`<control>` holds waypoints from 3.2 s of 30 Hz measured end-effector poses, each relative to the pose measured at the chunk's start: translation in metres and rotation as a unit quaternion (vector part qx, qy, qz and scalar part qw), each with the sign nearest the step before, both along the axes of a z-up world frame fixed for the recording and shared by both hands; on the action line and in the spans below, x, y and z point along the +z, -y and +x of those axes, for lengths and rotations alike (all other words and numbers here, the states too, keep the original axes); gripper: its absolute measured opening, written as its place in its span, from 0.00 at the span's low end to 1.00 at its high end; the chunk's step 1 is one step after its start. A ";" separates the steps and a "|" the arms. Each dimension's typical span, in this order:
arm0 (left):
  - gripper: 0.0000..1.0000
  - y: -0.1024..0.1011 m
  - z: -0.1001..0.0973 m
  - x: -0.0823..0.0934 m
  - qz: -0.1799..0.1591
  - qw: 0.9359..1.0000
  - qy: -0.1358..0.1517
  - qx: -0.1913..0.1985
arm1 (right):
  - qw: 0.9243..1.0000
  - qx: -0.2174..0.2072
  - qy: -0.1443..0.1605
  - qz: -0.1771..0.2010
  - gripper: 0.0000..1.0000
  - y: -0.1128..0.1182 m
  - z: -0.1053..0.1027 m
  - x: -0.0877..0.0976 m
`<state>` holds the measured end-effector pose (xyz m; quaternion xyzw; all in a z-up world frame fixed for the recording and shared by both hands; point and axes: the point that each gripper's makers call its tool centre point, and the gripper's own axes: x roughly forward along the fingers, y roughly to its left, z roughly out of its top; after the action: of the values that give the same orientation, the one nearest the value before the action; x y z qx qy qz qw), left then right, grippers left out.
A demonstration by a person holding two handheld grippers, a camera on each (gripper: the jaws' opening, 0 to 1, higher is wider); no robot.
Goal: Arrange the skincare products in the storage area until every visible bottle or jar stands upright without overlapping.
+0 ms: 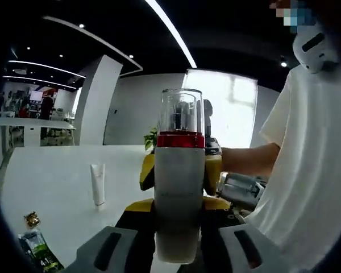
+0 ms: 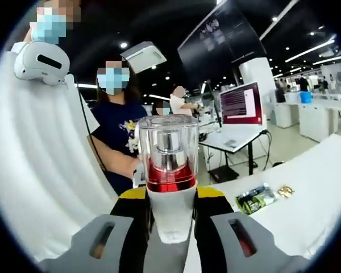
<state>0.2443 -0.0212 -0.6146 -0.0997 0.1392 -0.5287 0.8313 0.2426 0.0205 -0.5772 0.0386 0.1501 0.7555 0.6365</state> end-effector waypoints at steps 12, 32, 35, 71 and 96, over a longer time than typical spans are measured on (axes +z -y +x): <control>0.29 -0.025 0.042 -0.002 0.032 0.985 0.004 0.167 | 0.972 -0.229 -0.042 -0.011 0.33 -0.026 0.050 0.000; 0.30 -0.023 0.038 -0.031 0.119 0.969 0.004 0.216 | 0.949 -0.306 0.017 -0.072 0.27 -0.016 0.050 -0.027; 0.31 -0.020 0.033 -0.023 0.093 0.979 0.016 0.180 | 0.964 -0.259 0.004 -0.058 0.27 -0.014 0.044 -0.020; 0.30 0.005 -0.020 0.023 -0.047 0.998 0.012 -0.043 | 0.999 0.010 -0.004 0.031 0.29 -0.019 -0.021 0.035; 0.30 -0.023 0.010 0.007 -0.073 0.993 -0.021 0.087 | 0.977 -0.206 -0.046 -0.017 0.31 -0.029 0.019 0.017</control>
<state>0.2538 0.0014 -0.6072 -0.1835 0.1087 -0.4607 0.8615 0.2619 0.0494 -0.5598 0.0926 0.1813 0.6029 0.7714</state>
